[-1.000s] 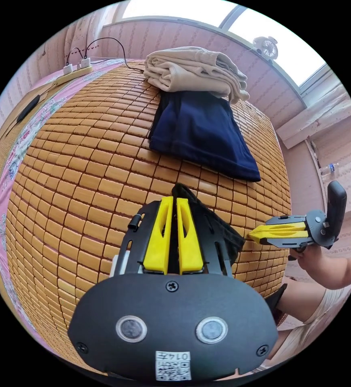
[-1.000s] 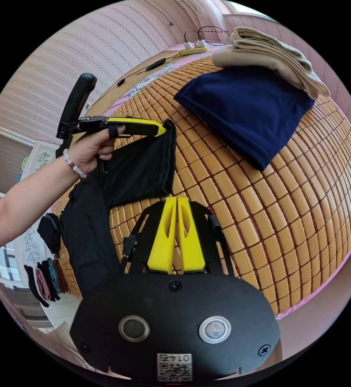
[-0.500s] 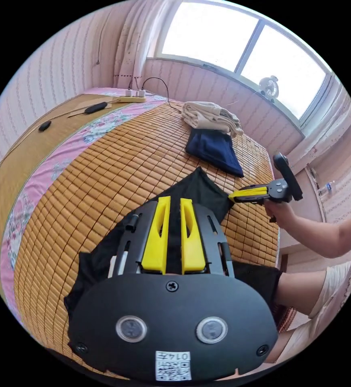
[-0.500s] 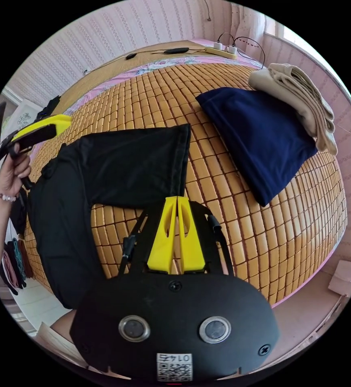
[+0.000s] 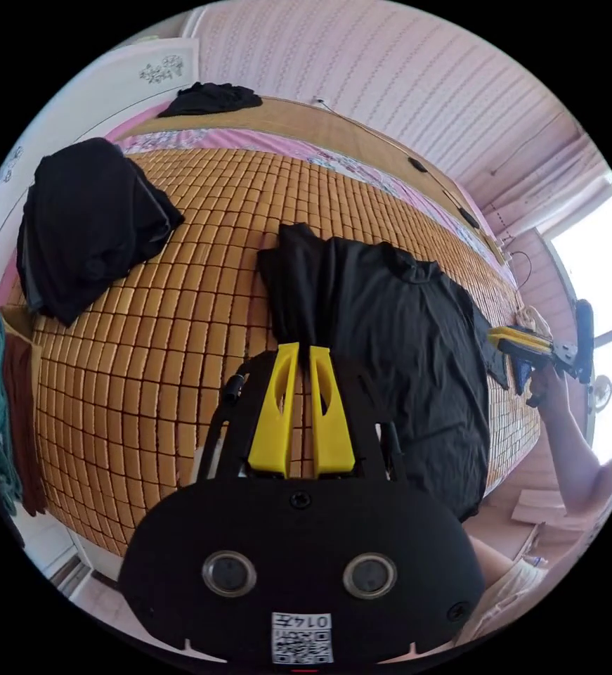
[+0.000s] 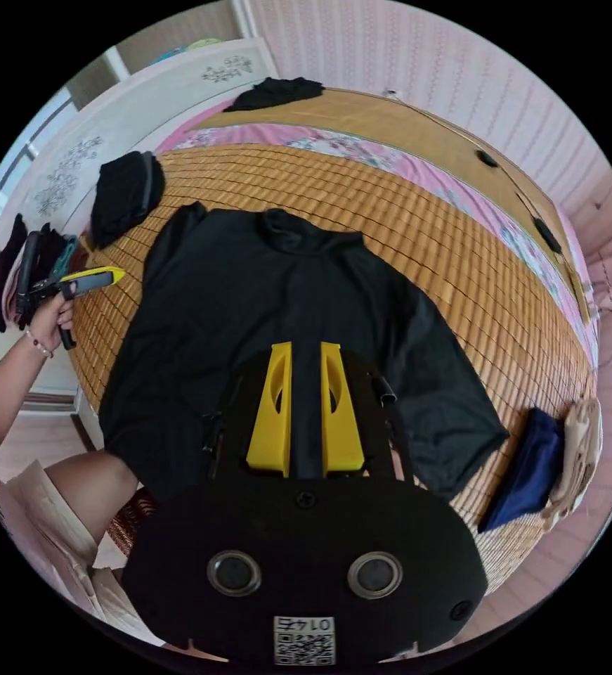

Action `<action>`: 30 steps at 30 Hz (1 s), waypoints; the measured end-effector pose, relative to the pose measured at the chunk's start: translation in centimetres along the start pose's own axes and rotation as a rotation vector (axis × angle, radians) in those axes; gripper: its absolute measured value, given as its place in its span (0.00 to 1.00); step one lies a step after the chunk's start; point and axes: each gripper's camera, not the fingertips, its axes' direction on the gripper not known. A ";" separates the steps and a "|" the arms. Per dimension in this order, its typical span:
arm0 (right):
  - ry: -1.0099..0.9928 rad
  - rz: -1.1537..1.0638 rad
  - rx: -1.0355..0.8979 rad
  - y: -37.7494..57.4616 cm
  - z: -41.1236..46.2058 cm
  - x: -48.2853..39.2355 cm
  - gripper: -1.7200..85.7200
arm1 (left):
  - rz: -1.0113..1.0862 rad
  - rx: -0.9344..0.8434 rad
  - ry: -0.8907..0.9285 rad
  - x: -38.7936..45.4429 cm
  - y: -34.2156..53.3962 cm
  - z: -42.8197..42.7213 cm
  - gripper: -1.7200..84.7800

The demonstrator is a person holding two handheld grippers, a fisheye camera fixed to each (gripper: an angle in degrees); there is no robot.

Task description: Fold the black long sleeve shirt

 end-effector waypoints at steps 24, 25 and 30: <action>-0.118 0.150 0.046 -11.2 3.8 -6.6 0.06 | 0.181 0.079 0.177 -10.2 5.7 -5.4 0.07; -0.096 0.182 -0.011 -9.8 4.5 -5.5 0.07 | 0.195 0.068 0.183 -10.0 5.8 -5.1 0.07; -0.125 0.219 -0.036 -7.8 4.8 -3.2 0.10 | 0.272 -0.026 0.242 -8.5 6.1 -3.1 0.08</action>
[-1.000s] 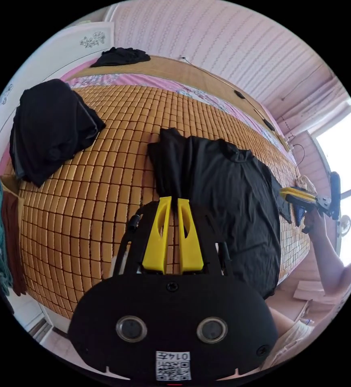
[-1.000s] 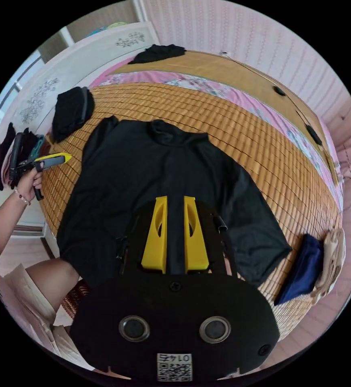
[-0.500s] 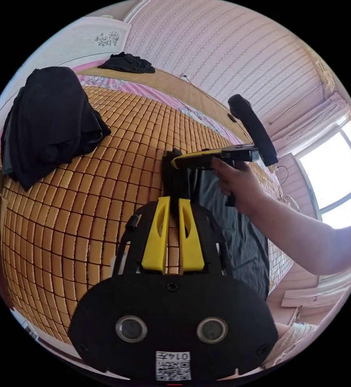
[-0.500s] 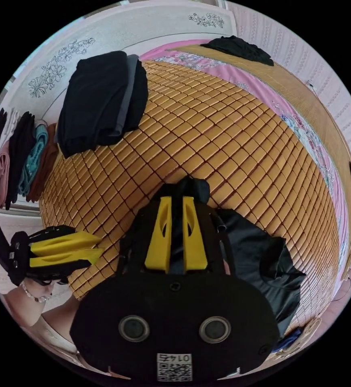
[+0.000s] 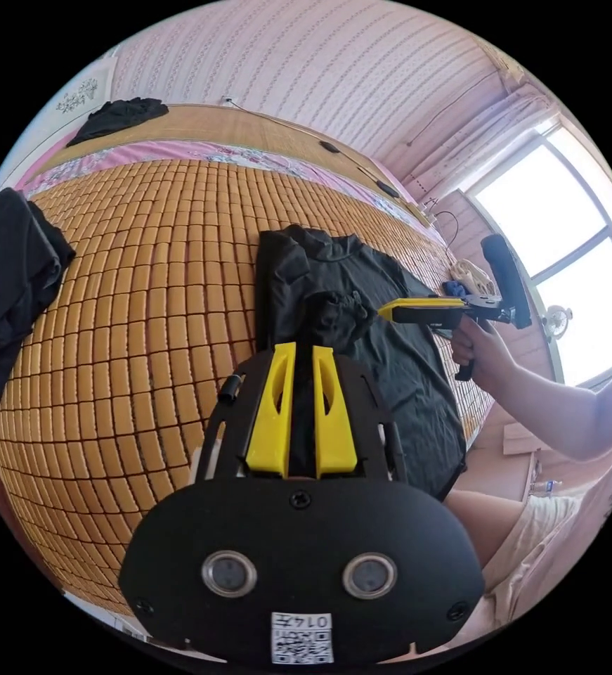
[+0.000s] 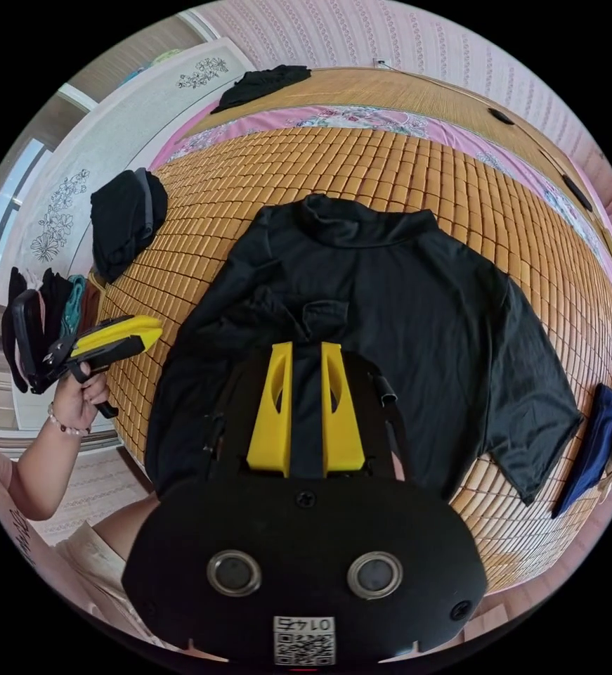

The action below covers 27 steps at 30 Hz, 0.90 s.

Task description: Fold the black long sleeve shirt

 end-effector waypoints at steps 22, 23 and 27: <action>-0.064 -0.036 0.054 -2.3 2.2 -0.4 0.03 | 0.060 -0.086 -0.029 -1.1 1.4 2.0 0.01; -0.077 -0.051 0.075 -2.4 1.7 -0.8 0.02 | 0.049 -0.031 -0.027 -1.2 2.4 0.3 0.01; -0.187 -0.201 0.228 -4.9 -1.1 -5.7 0.02 | -0.055 0.174 -0.052 -2.8 6.8 -6.4 0.01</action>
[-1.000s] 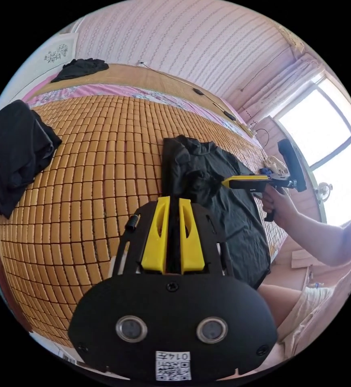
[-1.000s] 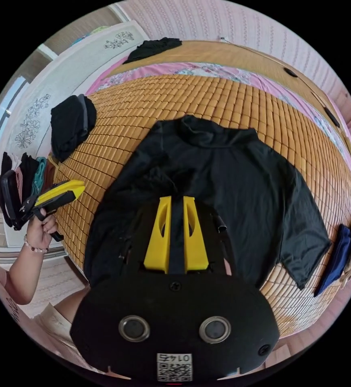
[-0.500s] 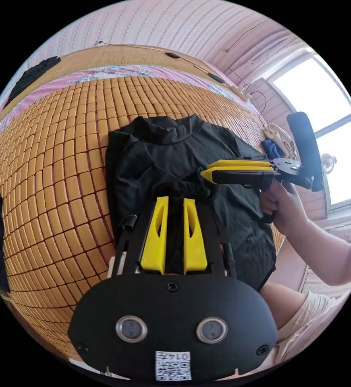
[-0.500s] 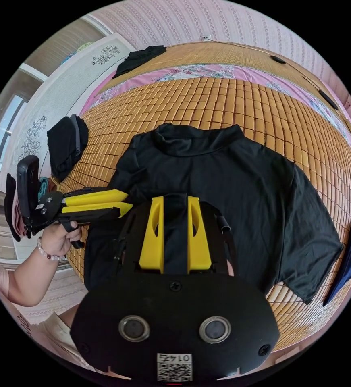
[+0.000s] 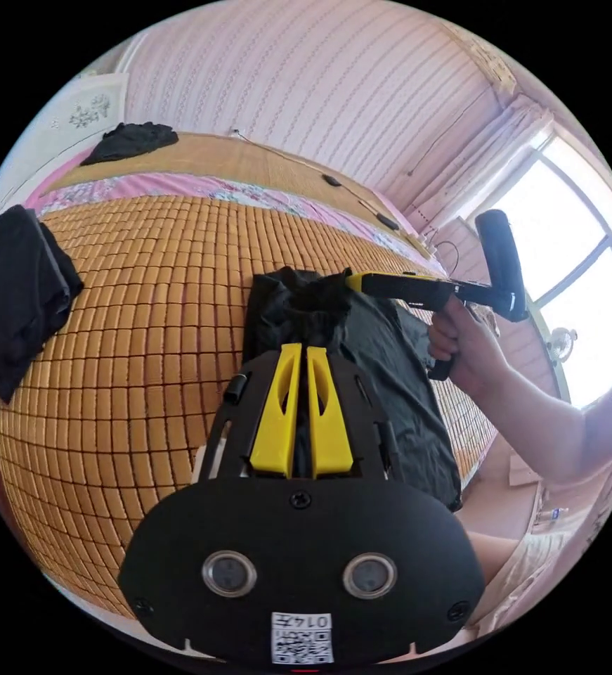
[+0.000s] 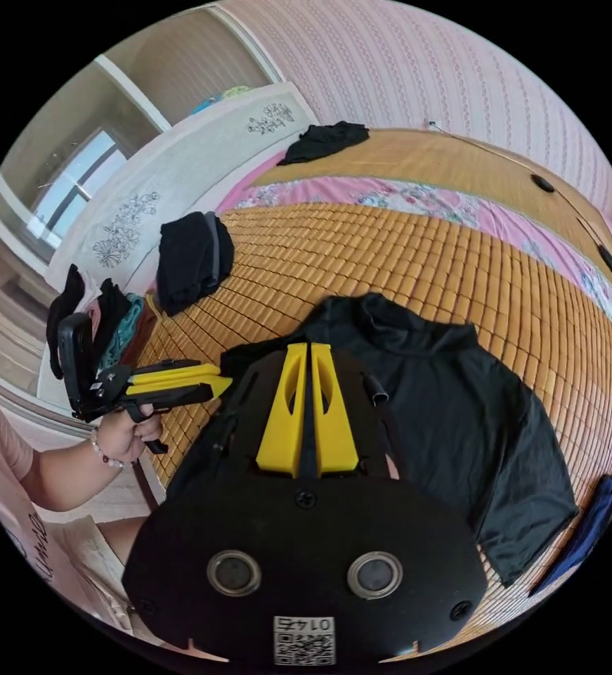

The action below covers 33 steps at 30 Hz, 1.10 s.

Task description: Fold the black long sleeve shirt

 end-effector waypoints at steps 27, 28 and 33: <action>-0.118 -0.389 -0.292 -8.1 23.4 -20.2 0.08 | -0.620 0.081 -0.185 -16.7 16.8 -7.7 0.01; -0.103 -0.408 -0.329 -7.7 24.7 -21.0 0.08 | -0.628 0.082 -0.179 -16.8 16.9 -7.7 0.01; -0.033 -0.493 -0.350 -6.3 27.7 -23.9 0.02 | -0.664 0.113 -0.145 -16.9 18.3 -8.0 0.01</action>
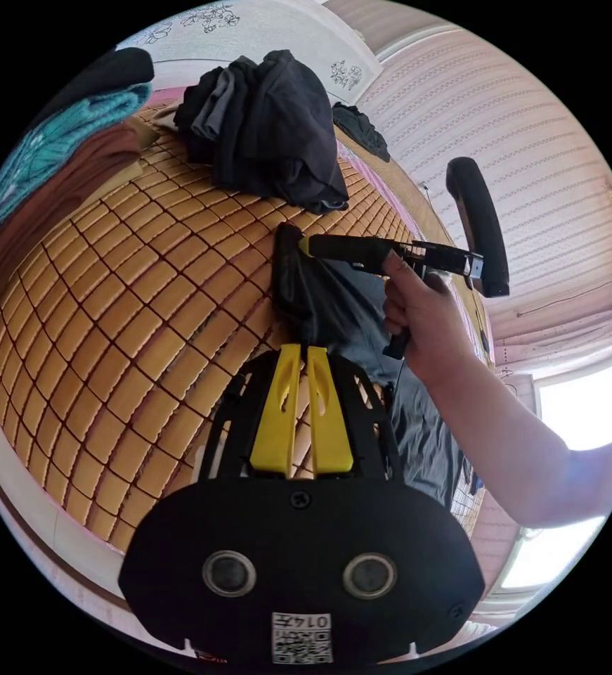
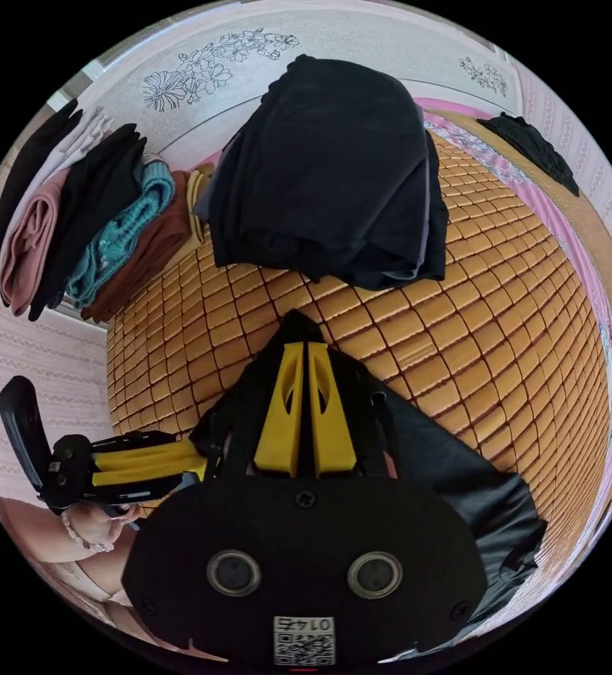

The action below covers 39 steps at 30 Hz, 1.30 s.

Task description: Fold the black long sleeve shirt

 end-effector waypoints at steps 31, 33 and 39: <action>0.015 0.517 -0.153 39.8 -13.4 -1.1 0.05 | 0.285 -0.071 -0.231 6.3 0.2 1.9 0.02; -0.012 0.556 -0.157 42.3 -14.0 -1.7 0.05 | 0.286 -0.080 -0.296 7.3 0.4 1.6 0.02; 0.000 0.627 -0.198 49.8 -16.7 -4.1 0.07 | 0.374 -0.123 -0.303 11.5 4.8 -1.0 0.03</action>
